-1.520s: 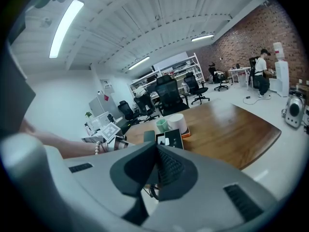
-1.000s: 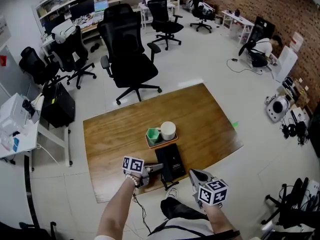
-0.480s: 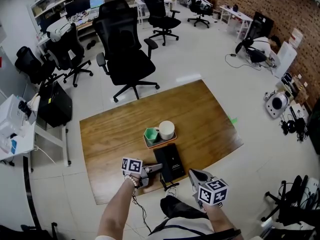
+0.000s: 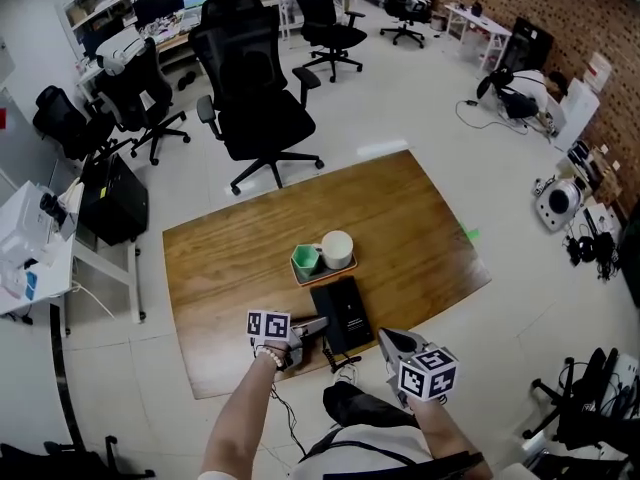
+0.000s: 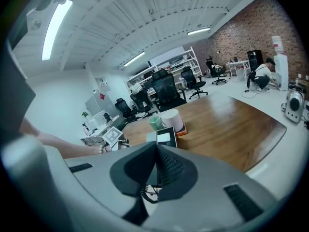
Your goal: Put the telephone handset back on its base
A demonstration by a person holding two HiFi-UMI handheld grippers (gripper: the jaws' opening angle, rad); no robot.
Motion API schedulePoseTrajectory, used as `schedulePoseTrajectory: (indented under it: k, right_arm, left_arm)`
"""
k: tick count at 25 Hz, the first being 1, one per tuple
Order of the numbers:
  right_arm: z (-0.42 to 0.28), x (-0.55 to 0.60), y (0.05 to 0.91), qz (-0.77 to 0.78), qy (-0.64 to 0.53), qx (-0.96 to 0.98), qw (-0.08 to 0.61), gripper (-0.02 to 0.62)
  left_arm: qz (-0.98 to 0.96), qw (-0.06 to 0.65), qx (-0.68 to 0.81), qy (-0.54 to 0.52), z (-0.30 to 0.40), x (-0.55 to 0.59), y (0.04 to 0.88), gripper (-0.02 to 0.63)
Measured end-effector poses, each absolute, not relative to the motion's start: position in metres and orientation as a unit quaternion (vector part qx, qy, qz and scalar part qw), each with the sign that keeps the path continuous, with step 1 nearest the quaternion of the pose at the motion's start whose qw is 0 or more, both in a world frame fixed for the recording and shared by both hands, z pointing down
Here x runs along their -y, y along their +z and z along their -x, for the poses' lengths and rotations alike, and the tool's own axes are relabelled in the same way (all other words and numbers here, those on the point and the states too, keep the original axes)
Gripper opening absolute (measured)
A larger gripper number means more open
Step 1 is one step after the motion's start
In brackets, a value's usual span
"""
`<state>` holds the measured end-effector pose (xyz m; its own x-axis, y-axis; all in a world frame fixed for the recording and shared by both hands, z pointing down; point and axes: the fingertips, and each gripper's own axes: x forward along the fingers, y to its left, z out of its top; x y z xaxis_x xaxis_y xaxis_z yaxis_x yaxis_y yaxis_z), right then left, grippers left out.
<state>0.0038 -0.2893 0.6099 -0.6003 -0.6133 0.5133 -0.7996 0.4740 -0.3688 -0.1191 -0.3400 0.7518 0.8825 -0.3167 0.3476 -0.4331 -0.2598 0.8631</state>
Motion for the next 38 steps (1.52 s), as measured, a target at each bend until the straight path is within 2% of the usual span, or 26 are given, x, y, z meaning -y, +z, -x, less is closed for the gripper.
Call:
schedulePoseTrajectory:
  k: [4, 9, 12, 13, 14, 25, 38]
  right_arm:
    - [0.003, 0.288, 0.603, -0.407, 0.29, 0.853, 0.154, 0.009]
    - [0.005, 0.283, 0.593, -0.4, 0.28, 0.86, 0.147, 0.009]
    - [0.009, 0.278, 0.585, -0.396, 0.272, 0.866, 0.139, 0.009]
    - [0.011, 0.277, 0.581, -0.393, 0.269, 0.869, 0.136, 0.009]
    - [0.014, 0.275, 0.578, -0.391, 0.265, 0.871, 0.134, 0.009]
    - [0.029, 0.224, 0.562, -0.366, 0.253, 0.889, 0.109, 0.009]
    - [0.015, 0.159, 0.569, -0.362, 0.239, 0.892, 0.127, 0.008]
  left_arm:
    - [-0.782, 0.537, 0.309, 0.065, 0.133, 0.34, 0.745, 0.204]
    - [-0.771, 0.498, 0.398, 0.014, 0.164, 0.321, 0.696, 0.198]
    - [-0.768, 0.454, 0.452, -0.007, 0.183, 0.295, 0.66, 0.047]
    - [-0.765, 0.441, 0.471, -0.004, 0.189, 0.285, 0.652, 0.04]
    - [-0.761, 0.426, 0.489, 0.005, 0.195, 0.274, 0.645, 0.0]
    - [-0.75, 0.29, 0.592, 0.053, 0.2, 0.172, 0.589, 0.0]
    - [-0.736, 0.262, 0.619, 0.076, 0.158, 0.124, 0.586, 0.0]
